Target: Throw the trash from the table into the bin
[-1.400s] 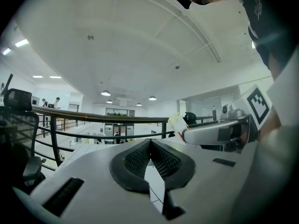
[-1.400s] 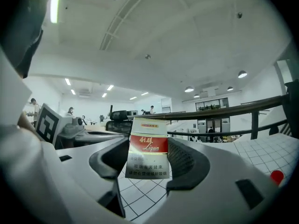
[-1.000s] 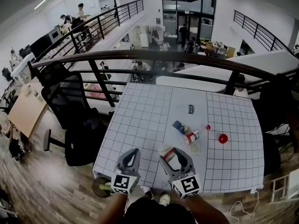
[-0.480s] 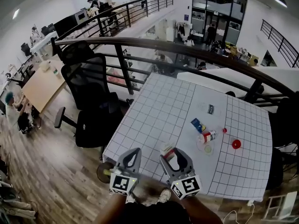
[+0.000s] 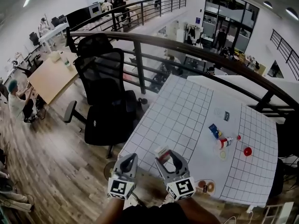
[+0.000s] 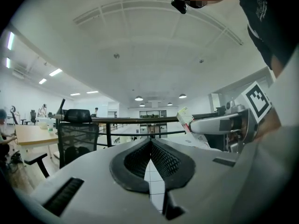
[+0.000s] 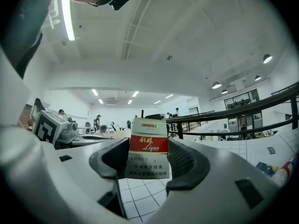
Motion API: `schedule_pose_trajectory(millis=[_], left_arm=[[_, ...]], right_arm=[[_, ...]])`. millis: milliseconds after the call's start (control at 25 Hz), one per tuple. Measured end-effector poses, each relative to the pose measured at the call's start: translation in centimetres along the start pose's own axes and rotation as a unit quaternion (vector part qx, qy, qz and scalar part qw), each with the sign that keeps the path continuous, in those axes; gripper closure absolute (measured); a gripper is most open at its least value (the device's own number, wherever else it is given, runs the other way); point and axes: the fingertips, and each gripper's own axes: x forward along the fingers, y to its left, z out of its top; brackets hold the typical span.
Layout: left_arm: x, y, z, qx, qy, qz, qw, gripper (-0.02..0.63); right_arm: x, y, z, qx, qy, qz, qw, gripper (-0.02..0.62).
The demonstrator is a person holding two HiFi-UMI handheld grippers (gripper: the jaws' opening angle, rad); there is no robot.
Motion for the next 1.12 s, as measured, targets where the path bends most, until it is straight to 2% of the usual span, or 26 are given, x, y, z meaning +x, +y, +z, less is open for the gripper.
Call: schedule_pose_trajectory(millis=[120,400,600,800,1120], left_arm=[[-1.7,3.3,-0.2,-0.014,-0.008,0.016,0.9997,0.588],[-6.5,11.9,-2.2,-0.018,-0.004,0.057,0.9982,0.588],[-10.4,17.2,-4.9,-0.038,0.014,0.09,0.9951,0.588],[-15.3,21.1,-8.5,-0.07,0.037,0.145,0.9863,0.588],[-19.8,28.6,-12.8,-0.078,0.039,0.203,0.9753,0.588]], right_arm=[[2.8,3.2,-0.6,-0.009,0.01,0.019,1.0,0.322],[9.6,11.4,-2.5,-0.011,0.02,0.071,0.997,0.322],[13.8,17.6,-4.6,-0.011,0.027,0.114,0.993,0.322],[16.4,23.2,-8.7,-0.014,0.071,0.164,0.984,0.322],[21.1,29.5,-15.0,-0.029,0.111,0.223,0.968,0.322]])
